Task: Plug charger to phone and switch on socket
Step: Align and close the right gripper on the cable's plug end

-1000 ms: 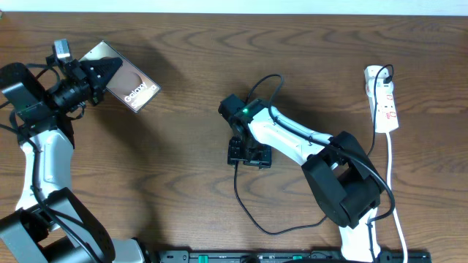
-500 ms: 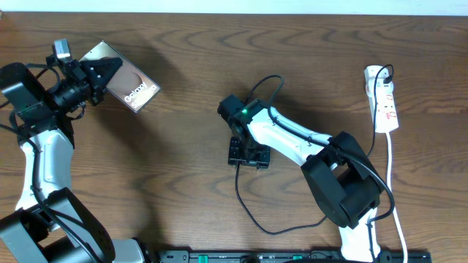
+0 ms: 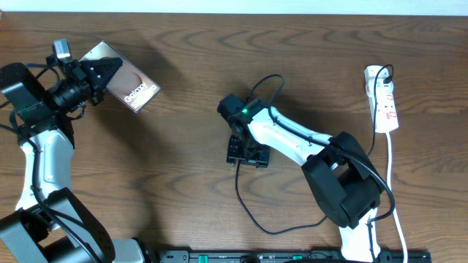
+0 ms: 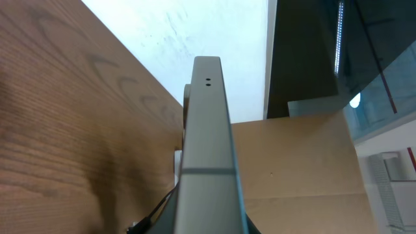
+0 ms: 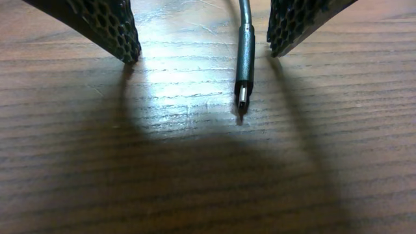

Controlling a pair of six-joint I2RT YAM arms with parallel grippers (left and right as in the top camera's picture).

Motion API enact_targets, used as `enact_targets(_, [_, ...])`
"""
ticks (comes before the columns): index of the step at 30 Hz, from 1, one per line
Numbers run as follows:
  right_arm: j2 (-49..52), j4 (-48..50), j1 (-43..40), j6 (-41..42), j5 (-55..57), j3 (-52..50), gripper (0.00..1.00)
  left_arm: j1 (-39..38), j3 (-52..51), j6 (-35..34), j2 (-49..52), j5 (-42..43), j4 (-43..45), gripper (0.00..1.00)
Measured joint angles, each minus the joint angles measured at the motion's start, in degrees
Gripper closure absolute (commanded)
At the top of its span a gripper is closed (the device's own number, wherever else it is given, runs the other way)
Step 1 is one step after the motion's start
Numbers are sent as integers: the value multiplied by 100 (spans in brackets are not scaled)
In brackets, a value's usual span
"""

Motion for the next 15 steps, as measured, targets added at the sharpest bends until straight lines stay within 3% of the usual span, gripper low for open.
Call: enact_targets(15, [-2, 26, -50, 81, 66, 9, 40, 0, 0, 0, 0, 15, -2, 93])
